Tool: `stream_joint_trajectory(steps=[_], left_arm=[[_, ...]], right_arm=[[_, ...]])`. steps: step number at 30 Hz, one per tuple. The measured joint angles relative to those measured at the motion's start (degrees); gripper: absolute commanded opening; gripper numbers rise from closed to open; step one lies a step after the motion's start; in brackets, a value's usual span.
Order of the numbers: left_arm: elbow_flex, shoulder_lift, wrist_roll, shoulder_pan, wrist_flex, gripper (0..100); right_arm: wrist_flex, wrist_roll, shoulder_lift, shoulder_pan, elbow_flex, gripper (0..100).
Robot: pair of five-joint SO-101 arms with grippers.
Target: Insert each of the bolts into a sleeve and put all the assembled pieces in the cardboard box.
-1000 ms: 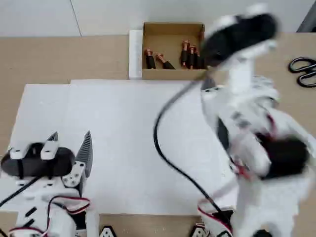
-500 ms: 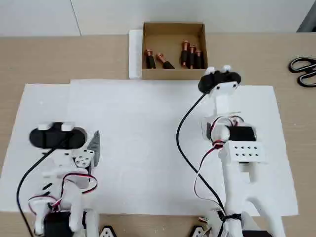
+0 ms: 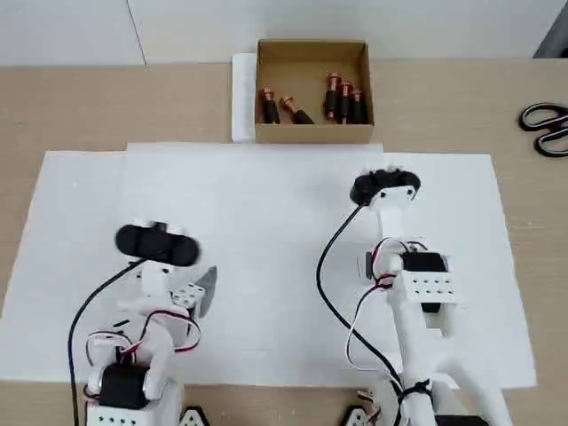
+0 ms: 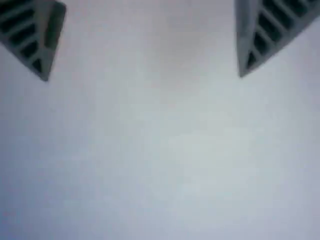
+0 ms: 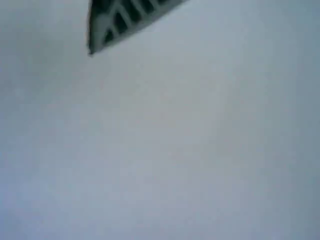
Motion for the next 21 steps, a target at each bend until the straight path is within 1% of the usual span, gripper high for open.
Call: stream_joint_trajectory(steps=[3, 16, 19, 21], left_arm=[[1.67, 0.0, 0.0, 0.53, 0.0, 23], [1.85, 0.0, 0.0, 0.53, -0.18, 23], [1.85, 0.0, 0.0, 0.53, -0.18, 23], [1.85, 0.0, 0.0, 0.53, -0.18, 23]], right_arm=[[0.0, 0.0, 0.0, -0.18, 1.23, 13.8], [-0.7, -0.09, -1.58, 0.0, 4.4, 13.8], [-0.44, -2.46, -3.78, 0.88, 4.84, 13.7], [-0.35, -4.4, -6.95, 3.08, 5.36, 13.7]])
